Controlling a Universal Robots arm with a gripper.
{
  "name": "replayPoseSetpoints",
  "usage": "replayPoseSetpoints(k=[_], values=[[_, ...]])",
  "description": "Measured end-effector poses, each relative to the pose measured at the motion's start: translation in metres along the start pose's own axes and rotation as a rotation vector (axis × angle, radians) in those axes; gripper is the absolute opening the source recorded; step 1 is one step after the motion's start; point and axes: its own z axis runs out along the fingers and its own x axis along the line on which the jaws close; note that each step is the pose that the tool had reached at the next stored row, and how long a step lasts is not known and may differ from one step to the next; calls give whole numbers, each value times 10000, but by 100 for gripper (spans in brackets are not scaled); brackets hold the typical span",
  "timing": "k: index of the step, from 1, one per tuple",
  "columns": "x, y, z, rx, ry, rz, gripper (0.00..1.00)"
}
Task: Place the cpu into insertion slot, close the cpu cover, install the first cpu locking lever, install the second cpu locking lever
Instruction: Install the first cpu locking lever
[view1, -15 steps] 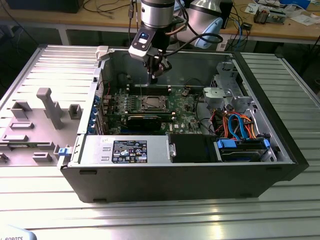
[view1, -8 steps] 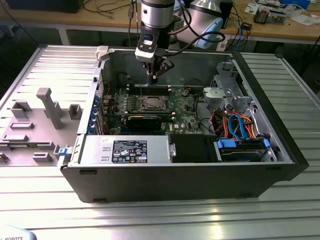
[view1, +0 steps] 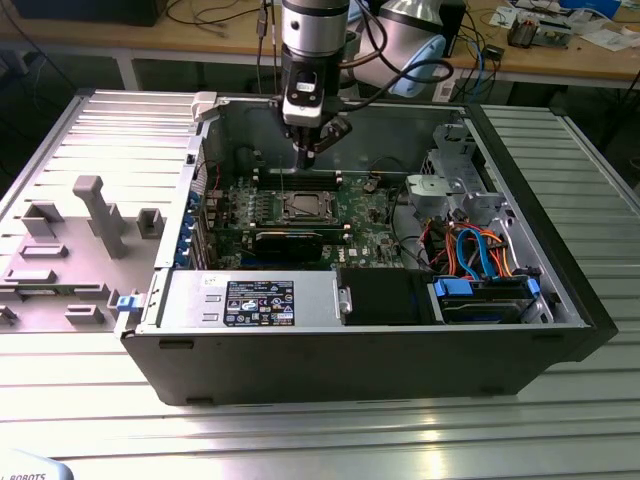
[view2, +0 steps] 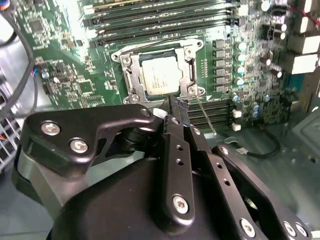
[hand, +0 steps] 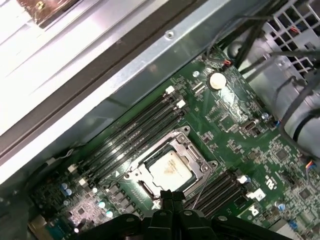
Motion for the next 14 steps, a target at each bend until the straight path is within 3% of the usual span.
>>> replayPoseSetpoints(k=[6, 10, 12, 14], values=[[0, 0, 8, -7, -15, -1226, 11], [0, 0, 20, -11, -29, -2452, 11], [0, 0, 21, -12, -33, -2788, 11], [1, 0, 22, -14, -34, -2836, 11]])
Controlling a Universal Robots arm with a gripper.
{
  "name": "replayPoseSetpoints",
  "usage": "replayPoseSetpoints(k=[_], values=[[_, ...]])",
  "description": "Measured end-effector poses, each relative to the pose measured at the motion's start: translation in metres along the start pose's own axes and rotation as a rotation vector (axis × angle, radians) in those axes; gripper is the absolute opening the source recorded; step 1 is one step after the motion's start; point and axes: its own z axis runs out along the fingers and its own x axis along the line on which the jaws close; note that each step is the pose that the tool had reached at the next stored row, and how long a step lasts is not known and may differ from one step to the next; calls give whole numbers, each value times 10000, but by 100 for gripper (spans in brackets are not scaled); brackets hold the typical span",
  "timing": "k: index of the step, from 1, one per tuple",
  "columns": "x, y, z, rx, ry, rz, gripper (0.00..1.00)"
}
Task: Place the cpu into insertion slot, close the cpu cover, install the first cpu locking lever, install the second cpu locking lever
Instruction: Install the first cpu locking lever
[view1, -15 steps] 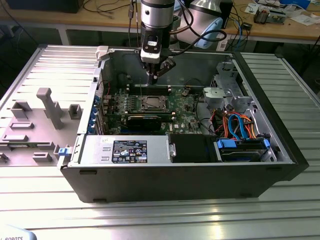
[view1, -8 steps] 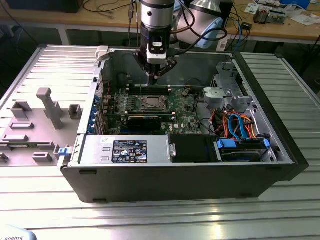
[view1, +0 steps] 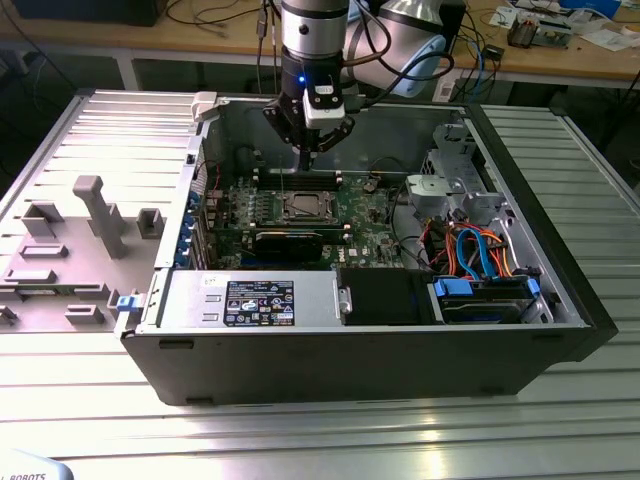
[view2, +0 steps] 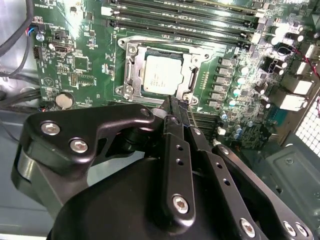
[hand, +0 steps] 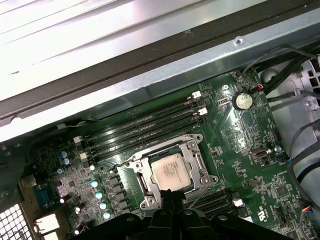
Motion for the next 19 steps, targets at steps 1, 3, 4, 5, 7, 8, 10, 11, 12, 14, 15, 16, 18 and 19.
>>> replayPoseSetpoints(k=[1, 3, 4, 5, 7, 8, 10, 11, 12, 14, 15, 16, 18, 19], values=[[0, 0, 0, 0, 1, -1, 11], [0, 0, 0, 0, 0, -2, 11], [0, 0, 0, 0, 0, -2, 11], [0, 0, 0, -1, 0, -2, 11], [0, 0, 0, -1, 0, -2, 11], [0, 0, 0, -1, 0, -2, 11], [0, 0, 0, 0, 0, -14, 11], [0, 0, 0, 0, 0, -50, 11], [0, 0, 1, -1, -2, -150, 11], [0, 0, 4, -4, -9, -742, 11], [0, 0, 5, -5, -11, -934, 11], [0, 0, 6, -6, -13, -1108, 11], [0, 0, 10, -9, -18, -1506, 11], [0, 0, 12, -9, -21, -1745, 11]])
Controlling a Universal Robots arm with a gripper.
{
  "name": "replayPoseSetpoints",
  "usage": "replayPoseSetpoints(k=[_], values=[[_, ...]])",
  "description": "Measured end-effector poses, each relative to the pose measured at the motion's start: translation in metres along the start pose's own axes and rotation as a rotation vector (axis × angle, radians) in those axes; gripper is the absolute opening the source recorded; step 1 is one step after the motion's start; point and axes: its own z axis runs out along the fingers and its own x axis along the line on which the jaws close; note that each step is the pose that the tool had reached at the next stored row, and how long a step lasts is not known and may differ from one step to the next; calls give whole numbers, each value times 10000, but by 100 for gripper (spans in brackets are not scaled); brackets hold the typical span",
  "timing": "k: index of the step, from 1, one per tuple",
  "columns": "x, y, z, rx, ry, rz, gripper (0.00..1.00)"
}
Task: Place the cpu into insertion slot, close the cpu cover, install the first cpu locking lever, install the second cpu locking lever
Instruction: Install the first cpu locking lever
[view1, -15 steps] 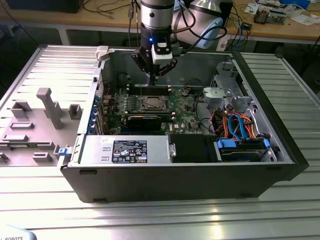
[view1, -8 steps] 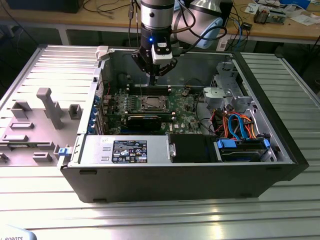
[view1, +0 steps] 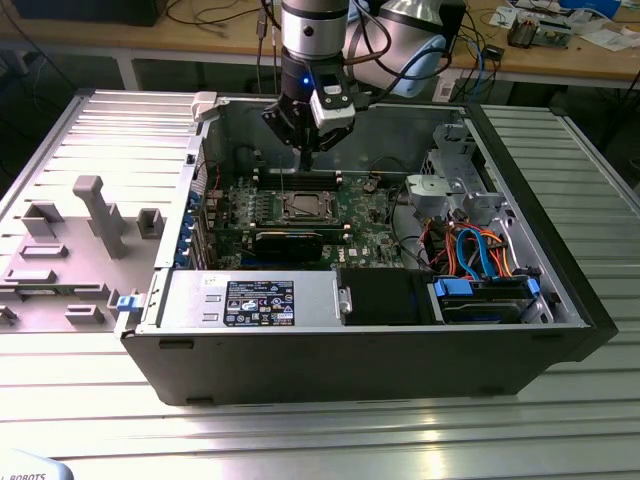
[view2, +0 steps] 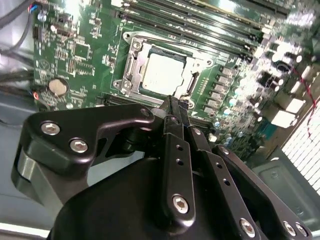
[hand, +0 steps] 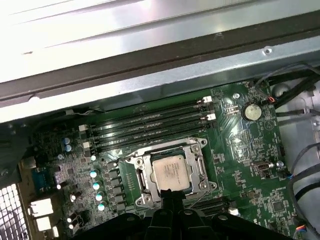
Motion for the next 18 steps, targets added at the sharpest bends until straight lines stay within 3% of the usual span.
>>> replayPoseSetpoints(k=[3, 5, 6, 13, 15, 18], values=[[0, 0, 5, -16, -5, -597, 11], [0, 0, 6, -267, 32, -760, 11], [0, 0, 6, -320, 40, -820, 11], [1, 0, 13, -329, 42, -2249, 11], [6, -1, 16, -335, -9, -2417, 11], [16, -3, 18, -345, -171, -2485, 11]])
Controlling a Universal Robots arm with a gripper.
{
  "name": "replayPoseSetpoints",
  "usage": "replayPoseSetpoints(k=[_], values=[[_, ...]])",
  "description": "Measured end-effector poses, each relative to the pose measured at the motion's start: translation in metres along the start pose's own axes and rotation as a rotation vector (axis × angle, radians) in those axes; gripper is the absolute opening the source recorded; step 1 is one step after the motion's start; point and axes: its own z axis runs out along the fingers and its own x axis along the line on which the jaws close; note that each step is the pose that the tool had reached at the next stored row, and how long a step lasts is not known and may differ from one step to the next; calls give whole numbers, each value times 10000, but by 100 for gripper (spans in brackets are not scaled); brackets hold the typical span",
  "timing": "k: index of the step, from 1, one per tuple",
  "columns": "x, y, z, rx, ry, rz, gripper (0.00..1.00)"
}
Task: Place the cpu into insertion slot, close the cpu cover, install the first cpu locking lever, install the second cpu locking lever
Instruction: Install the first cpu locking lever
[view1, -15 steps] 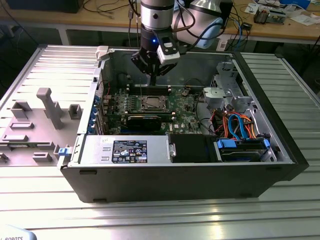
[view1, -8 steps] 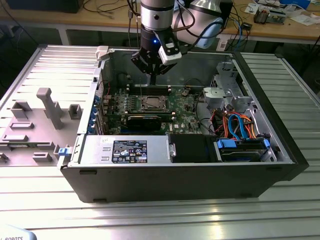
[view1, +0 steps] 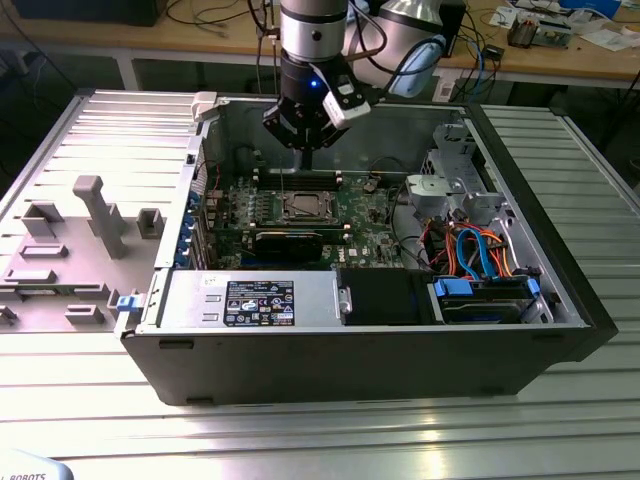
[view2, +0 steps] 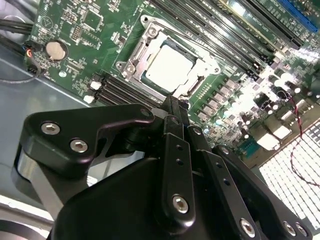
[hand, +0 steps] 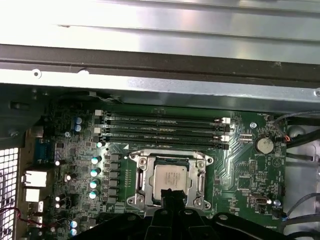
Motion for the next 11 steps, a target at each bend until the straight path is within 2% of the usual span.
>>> replayPoseSetpoints(k=[1, 3, 7, 11], values=[[4, 1, 3, -1, -38, -85, 11], [5, 0, 5, -2, -38, -274, 11], [7, 0, 14, -22, -25, -1073, 11], [50, 3, 22, -22, -34, -1025, 11]])
